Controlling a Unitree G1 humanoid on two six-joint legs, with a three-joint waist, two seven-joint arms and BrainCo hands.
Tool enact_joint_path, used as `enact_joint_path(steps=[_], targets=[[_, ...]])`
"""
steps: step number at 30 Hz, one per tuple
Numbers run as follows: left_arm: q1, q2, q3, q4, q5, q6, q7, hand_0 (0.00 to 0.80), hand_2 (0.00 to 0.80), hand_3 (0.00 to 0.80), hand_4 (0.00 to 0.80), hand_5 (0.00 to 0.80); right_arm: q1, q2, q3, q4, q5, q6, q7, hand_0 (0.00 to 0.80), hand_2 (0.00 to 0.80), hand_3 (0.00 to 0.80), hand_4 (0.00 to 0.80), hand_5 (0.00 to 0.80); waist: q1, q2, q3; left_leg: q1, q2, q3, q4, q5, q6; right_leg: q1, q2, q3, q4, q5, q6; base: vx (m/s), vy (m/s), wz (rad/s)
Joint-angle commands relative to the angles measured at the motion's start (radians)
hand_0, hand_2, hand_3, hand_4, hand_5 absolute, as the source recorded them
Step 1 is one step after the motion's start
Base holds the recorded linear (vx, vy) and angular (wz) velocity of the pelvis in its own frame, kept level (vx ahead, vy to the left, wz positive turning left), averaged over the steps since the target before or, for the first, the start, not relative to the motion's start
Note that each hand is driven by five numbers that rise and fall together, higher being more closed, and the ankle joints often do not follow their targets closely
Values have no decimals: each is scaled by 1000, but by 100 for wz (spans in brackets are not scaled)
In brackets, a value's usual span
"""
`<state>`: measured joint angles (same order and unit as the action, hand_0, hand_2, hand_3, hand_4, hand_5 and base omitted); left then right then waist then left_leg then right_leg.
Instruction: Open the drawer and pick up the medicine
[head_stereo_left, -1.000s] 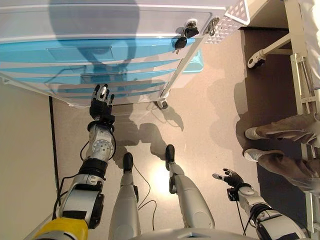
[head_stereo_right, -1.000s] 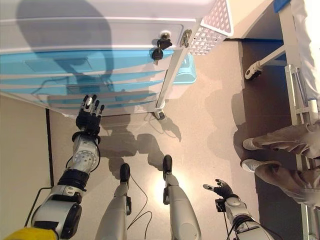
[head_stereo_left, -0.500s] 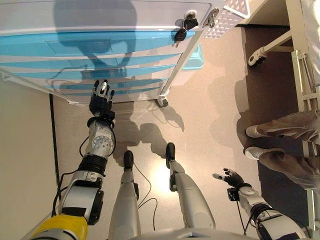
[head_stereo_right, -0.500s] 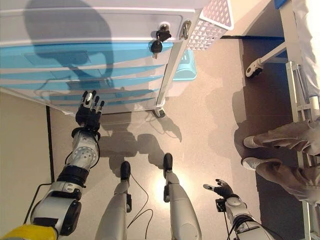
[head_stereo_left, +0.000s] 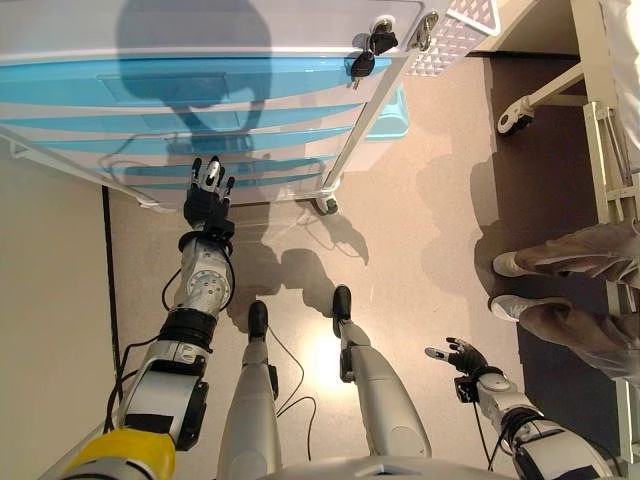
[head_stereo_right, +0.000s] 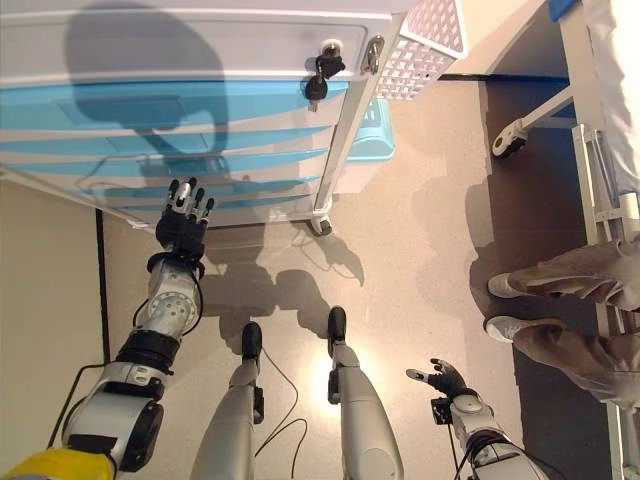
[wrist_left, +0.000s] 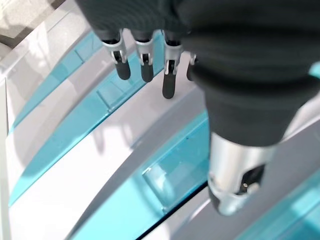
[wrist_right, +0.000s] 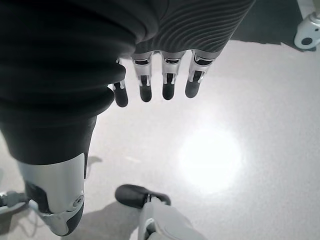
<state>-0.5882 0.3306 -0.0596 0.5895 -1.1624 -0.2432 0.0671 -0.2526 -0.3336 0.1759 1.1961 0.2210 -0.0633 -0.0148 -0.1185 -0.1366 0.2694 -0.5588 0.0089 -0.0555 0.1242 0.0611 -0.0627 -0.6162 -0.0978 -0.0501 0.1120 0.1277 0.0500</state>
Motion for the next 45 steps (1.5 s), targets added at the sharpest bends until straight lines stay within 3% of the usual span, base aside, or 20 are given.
enact_joint_path(steps=[1, 5, 9, 17, 35, 45], targets=[[-149, 49, 28, -135, 16, -78, -68, 0, 0, 0, 0, 0, 43, -57, 57, 9, 16, -11, 1, 0, 0, 0, 0, 0, -31, 20, -65, -61, -45, -35, 66, -55, 49, 20, 17, 3, 22, -26, 41, 0, 0, 0], [-151, 53, 40, -103, 42, -91, -33, 0, 0, 0, 0, 0, 40, -55, 59, 11, 18, -11, -3, 0, 0, 0, 0, 0, -31, 18, -63, -61, -45, -34, 65, -54, 49, 20, 18, 4, 21, -25, 42, 0, 0, 0], [-135, 68, 72, 22, 105, -79, 32, 0, 0, 0, 0, 0, 36, -50, 62, 15, 18, -9, -18, 0, 0, 0, 0, 0, -33, 20, -66, -60, -42, -30, 65, -55, 49, 19, 19, 6, 21, -25, 42, 0, 0, 0], [-88, 59, 133, 154, 124, -52, 59, 0, 0, 0, 0, 0, 33, -45, 51, 9, 22, -11, -39, 0, 0, 0, 0, 0, -33, 20, -71, -63, -39, -23, 67, -59, 49, 13, 19, 10, 24, -26, 42, 0, 0, 0], [-98, 67, 149, 226, 144, -44, 72, 0, 0, 0, 0, 0, 43, -53, 48, 13, 22, -15, -49, 0, 0, 0, 0, 0, -41, 18, -90, -72, -35, -20, 70, -61, 47, 4, 22, 14, 26, -27, 41, 0, 0, 0], [-153, 84, 111, 217, 144, -40, 70, 0, 0, 0, 0, 0, 45, -62, 58, 17, 20, -10, -44, 0, 0, 0, 0, 0, -49, 16, -96, -77, -34, -21, 71, -61, 47, 0, 24, 14, 26, -24, 42, 0, 0, 0]])
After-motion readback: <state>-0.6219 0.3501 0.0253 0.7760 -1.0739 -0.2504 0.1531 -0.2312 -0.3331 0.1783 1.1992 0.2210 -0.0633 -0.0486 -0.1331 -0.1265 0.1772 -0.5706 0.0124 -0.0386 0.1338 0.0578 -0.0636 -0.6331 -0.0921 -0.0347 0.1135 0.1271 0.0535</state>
